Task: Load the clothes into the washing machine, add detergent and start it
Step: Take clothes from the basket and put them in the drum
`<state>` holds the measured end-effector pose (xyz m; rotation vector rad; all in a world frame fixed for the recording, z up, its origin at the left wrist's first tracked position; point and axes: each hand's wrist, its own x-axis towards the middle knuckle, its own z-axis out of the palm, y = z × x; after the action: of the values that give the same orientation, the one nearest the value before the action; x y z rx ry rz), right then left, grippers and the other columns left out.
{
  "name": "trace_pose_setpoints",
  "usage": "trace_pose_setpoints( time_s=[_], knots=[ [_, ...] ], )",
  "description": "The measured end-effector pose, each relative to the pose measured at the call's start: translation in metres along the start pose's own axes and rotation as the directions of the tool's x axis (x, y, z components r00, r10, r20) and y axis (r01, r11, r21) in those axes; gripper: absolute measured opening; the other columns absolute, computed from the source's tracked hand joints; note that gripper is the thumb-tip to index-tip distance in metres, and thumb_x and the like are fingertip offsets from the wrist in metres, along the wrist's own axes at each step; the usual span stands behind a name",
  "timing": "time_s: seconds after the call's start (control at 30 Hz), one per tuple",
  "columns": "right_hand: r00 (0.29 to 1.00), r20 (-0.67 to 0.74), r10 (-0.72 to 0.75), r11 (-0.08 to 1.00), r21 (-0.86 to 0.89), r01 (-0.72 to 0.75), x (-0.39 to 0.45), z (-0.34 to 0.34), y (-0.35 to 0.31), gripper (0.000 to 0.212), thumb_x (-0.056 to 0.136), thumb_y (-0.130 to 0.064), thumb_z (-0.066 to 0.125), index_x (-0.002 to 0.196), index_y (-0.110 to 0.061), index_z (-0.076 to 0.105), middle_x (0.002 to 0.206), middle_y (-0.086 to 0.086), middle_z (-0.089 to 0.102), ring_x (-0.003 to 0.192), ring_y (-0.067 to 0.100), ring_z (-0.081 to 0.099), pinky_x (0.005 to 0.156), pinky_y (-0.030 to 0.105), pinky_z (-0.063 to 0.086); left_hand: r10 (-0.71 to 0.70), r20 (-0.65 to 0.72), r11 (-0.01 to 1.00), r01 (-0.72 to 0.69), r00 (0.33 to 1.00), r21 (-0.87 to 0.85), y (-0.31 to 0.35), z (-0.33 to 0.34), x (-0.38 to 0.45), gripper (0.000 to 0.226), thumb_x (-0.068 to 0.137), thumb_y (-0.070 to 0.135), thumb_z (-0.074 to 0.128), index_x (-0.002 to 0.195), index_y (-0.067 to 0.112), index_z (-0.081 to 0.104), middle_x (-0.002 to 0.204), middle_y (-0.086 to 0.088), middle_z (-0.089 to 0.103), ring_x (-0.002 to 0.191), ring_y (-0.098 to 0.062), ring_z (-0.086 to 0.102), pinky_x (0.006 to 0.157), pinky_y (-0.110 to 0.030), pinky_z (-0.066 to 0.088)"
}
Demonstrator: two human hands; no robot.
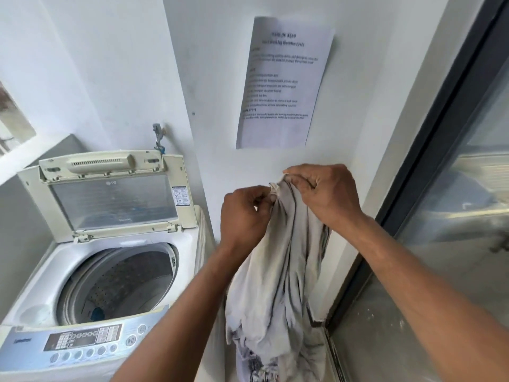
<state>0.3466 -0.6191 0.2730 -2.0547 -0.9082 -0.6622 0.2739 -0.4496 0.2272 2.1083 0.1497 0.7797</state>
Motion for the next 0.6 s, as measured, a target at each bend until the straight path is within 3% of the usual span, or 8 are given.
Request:
trace_pose_setpoints(
  time_s=[0.07,0.1,0.17,0.23,0.33,0.43,0.5,0.6],
  knots=[
    [0.999,-0.030,0.016,1.000,0.017,-0.016,0.022,-0.016,-0.018,0.007,0.089,-0.028,0.080,0.093,-0.023,0.084,0.058,-0.033,0.063,0.055,-0.008,0.060,0.064,0.020,0.049,0.048,-0.025,0.998,-0.049,0.999,-0.037,0.021,-0.010,0.014,0.024,0.088,0.029,0.065,0.080,0.007,0.072,0.071,-0.013,0.070,0.070,-0.030,0.066,0.067,-0.044,0.057],
    [0.998,-0.045,0.042,0.999,0.032,-0.041,0.033,-0.025,-0.027,0.009,0.087,-0.032,0.083,0.088,-0.023,0.083,0.047,-0.030,0.053,0.047,-0.005,0.052,0.059,0.018,0.041,0.067,-0.042,0.996,-0.069,0.997,-0.050,0.034,-0.016,0.022,0.023,0.088,0.028,0.066,0.079,0.007,0.072,0.070,-0.013,0.069,0.067,-0.028,0.065,0.067,-0.044,0.057],
    [0.995,-0.046,0.088,0.991,0.103,-0.083,0.055,-0.035,-0.038,0.025,0.079,-0.046,0.087,0.085,-0.021,0.083,0.043,-0.018,0.047,0.042,0.005,0.040,0.054,0.020,0.034,0.080,-0.071,0.994,-0.085,0.994,-0.072,0.056,-0.022,0.039,0.021,0.087,0.026,0.068,0.079,0.007,0.073,0.068,-0.013,0.069,0.061,-0.016,0.057,0.067,-0.045,0.057],
    [0.997,-0.006,0.081,0.979,0.187,-0.079,0.070,-0.049,-0.054,0.035,0.073,-0.051,0.090,0.089,-0.020,0.083,0.040,-0.016,0.041,0.043,0.005,0.034,0.053,0.018,0.032,0.125,-0.093,0.987,-0.134,0.988,-0.092,0.079,-0.034,0.052,0.018,0.087,0.022,0.068,0.080,0.009,0.076,0.065,-0.006,0.071,0.061,-0.008,0.054,0.065,-0.046,0.057],
    [0.997,0.069,0.046,0.960,0.274,-0.063,0.094,-0.074,-0.078,0.037,0.073,-0.041,0.093,0.100,-0.018,0.082,0.044,-0.020,0.044,0.043,0.001,0.038,0.056,0.014,0.034,0.190,-0.100,0.970,-0.202,0.977,-0.136,0.116,-0.052,0.073,0.019,0.081,0.018,0.063,0.084,0.012,0.081,0.068,-0.002,0.076,0.063,-0.017,0.068,0.064,-0.046,0.059],
    [0.994,0.104,-0.024,0.949,0.316,-0.010,0.114,-0.106,-0.096,0.041,0.078,-0.024,0.092,0.116,-0.017,0.078,0.062,-0.004,0.054,0.056,0.004,0.045,0.064,0.020,0.044,0.157,-0.159,0.942,-0.196,0.975,-0.272,0.142,-0.070,0.097,0.027,0.073,0.023,0.062,0.085,0.005,0.079,0.080,-0.025,0.073,0.064,-0.018,0.060,0.062,-0.053,0.060],
    [0.990,0.123,-0.063,0.961,0.275,0.028,0.121,-0.117,-0.097,0.051,0.078,-0.013,0.091,0.125,-0.019,0.073,0.077,0.000,0.058,0.069,0.004,0.054,0.070,0.018,0.049,0.129,-0.170,0.917,-0.183,0.977,-0.355,0.153,-0.075,0.106,0.023,0.078,0.023,0.068,0.083,0.003,0.078,0.086,-0.033,0.071,0.067,-0.020,0.057,0.064,-0.061,0.059],
    [0.998,-0.005,-0.056,0.968,0.245,0.056,0.121,-0.118,-0.095,0.073,0.070,-0.006,0.093,0.135,-0.023,0.066,0.089,-0.004,0.063,0.079,0.007,0.063,0.081,0.026,0.059,0.127,-0.198,0.866,-0.206,0.972,-0.456,0.168,-0.080,0.113,0.013,0.086,0.019,0.072,0.078,0.015,0.083,0.079,-0.019,0.077,0.070,-0.021,0.065,0.072,-0.061,0.062]
  ],
)
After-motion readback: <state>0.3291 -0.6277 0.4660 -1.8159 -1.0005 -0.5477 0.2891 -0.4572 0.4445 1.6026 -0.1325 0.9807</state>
